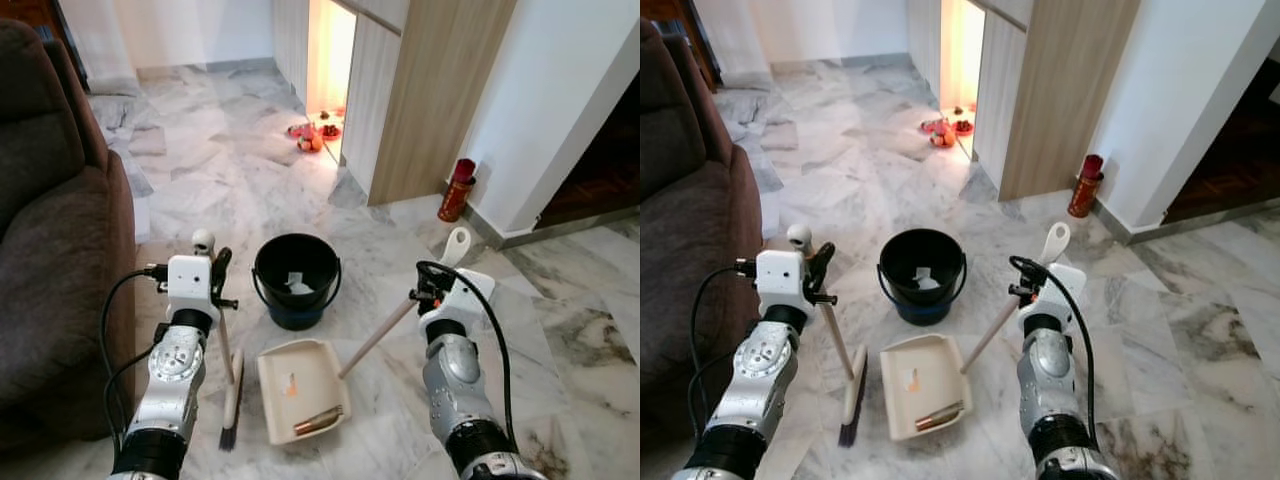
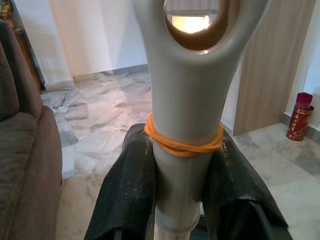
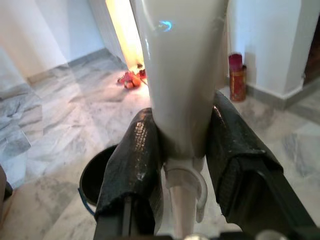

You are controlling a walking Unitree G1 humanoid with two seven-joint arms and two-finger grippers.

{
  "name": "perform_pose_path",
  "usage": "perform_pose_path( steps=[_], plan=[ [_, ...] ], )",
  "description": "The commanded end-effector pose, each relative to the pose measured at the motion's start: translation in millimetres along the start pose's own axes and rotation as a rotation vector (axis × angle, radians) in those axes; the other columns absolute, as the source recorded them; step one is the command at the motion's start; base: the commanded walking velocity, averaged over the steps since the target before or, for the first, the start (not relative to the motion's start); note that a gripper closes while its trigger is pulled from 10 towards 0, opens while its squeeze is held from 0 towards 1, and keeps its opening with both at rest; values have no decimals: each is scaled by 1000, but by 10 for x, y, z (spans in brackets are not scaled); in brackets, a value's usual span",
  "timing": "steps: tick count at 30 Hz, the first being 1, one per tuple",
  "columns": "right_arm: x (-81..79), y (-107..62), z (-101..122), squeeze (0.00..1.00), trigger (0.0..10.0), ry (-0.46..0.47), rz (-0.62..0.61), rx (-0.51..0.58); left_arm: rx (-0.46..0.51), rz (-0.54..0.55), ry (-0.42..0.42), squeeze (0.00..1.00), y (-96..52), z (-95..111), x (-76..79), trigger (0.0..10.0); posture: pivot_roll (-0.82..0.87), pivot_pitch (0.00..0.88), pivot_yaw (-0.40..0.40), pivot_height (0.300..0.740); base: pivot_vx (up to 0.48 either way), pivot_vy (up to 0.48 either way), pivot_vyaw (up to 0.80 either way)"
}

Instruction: Sweep floor

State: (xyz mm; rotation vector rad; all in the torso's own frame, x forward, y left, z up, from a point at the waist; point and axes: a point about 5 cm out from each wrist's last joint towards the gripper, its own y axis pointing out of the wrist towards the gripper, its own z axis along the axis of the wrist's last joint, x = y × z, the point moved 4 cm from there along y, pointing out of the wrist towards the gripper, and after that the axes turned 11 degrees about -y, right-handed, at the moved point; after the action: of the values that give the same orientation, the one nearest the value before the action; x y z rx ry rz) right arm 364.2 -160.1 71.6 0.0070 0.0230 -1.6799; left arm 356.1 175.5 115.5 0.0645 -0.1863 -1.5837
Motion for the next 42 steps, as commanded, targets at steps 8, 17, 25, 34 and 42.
perform_pose_path(
  steps=[8, 17, 25, 34, 42],
  plan=[
    [-43, -44, 432, 0, 10000, 21, 28, 121, 38, -12, -2, 0, 48, 92, 36, 10000, 74, 17, -55, 740, 0, 0, 0],
    [-71, -158, 743, 0, 10000, 3, 52, 151, 35, -12, -5, 0, 45, 80, 49, 10000, 73, 16, -60, 740, 0, 0, 0],
    [-170, -206, 1143, 0, 10000, 25, 88, 253, 34, -16, -6, 0, 45, 74, 53, 10000, 72, 12, -59, 740, 0, 0, 0],
    [-106, -233, 1436, 0, 10000, 96, 37, 351, 33, -17, -5, 0, 44, 69, 51, 10000, 74, 6, -55, 740, 0, 0, 0],
    [16, -181, 1558, 0, 10000, 155, -90, 388, 33, -21, -1, 0, 44, 66, 59, 10000, 80, 0, -50, 740, 0, 0, 0]
  ],
)
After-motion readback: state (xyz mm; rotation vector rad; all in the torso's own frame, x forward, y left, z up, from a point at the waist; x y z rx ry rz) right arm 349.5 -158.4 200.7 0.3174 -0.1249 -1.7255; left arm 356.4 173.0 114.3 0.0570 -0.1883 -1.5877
